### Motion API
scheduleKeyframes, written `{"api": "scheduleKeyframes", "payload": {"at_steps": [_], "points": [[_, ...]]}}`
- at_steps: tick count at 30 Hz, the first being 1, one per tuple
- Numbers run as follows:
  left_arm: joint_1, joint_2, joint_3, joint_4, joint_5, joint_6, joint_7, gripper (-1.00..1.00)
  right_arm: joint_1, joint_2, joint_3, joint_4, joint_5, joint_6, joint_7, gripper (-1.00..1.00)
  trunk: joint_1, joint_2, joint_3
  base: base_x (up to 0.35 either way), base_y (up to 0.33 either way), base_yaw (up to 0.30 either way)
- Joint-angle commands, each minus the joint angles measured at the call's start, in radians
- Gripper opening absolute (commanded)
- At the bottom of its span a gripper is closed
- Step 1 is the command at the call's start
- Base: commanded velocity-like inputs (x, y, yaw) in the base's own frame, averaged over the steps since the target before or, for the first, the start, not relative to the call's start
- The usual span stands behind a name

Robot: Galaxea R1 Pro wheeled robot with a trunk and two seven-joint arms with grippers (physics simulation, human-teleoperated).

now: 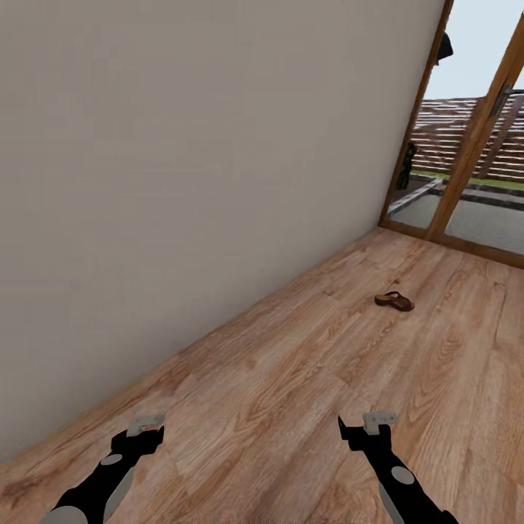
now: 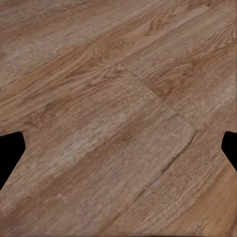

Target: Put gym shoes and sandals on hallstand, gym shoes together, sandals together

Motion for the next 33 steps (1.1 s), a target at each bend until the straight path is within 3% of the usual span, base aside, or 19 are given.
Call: {"api": "scheduleKeyframes", "payload": {"at_steps": [1,13,33], "points": [[-0.001,0.0,0.0,0.001,0.005,-0.003,0.001,1.0,-0.001,-0.001,0.003,0.0,-0.001,-0.003,0.0,1.0,-0.001,0.0,-0.002,-0.195,-0.216,0.233],[-0.001,0.0,0.001,0.001,0.006,-0.003,0.001,1.0,0.0,-0.001,0.003,0.0,-0.001,-0.003,0.0,1.0,-0.001,0.0,-0.014,-0.21,-0.174,0.23],[-0.001,0.0,0.0,0.001,0.008,-0.003,0.001,1.0,0.0,-0.001,0.003,0.0,-0.001,-0.003,0.0,1.0,-0.001,0.0,-0.034,-0.019,-0.013,0.229]]}}
